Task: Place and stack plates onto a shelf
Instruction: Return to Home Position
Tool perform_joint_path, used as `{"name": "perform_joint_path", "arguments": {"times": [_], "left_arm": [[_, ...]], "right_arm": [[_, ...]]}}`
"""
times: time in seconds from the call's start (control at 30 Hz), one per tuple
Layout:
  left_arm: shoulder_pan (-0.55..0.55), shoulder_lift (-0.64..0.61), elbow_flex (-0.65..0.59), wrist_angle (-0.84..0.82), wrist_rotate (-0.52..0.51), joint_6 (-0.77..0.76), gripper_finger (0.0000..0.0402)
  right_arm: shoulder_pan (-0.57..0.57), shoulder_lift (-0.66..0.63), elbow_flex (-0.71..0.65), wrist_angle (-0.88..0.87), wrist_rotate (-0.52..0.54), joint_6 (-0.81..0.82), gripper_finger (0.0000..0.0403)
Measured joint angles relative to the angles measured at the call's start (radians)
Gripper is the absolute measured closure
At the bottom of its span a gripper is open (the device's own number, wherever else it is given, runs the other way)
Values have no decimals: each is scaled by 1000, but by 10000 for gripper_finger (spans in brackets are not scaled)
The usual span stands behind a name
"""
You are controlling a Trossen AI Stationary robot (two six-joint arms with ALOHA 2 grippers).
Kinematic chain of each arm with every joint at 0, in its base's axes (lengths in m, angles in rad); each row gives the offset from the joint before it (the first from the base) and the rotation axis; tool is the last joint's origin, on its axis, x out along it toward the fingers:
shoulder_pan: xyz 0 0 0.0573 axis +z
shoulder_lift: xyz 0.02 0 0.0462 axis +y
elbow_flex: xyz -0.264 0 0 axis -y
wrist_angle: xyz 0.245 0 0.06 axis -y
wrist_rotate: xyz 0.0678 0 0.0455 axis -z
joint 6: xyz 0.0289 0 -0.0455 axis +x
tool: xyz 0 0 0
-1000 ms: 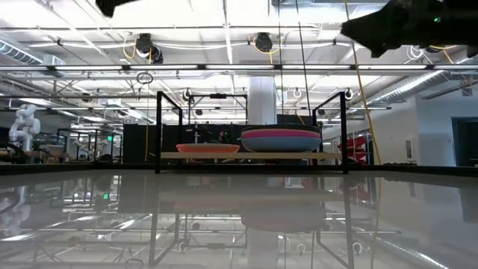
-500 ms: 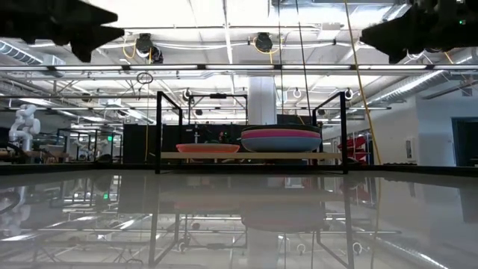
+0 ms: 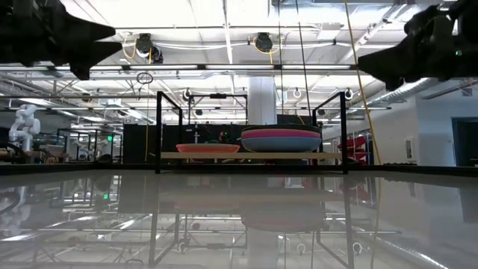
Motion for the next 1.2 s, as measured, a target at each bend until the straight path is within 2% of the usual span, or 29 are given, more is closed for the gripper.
{"name": "perform_joint_path", "arguments": {"times": [0.1,0.27,1.2], "left_arm": [[0,0,0,46,0,-17,199],[0,1,0,88,3,-34,199],[0,1,0,80,10,-1,199]], "right_arm": [[0,1,-55,89,1,-7,284],[-1,13,-56,-5,4,-5,284],[-1,20,-60,-5,1,-5,284]]}}
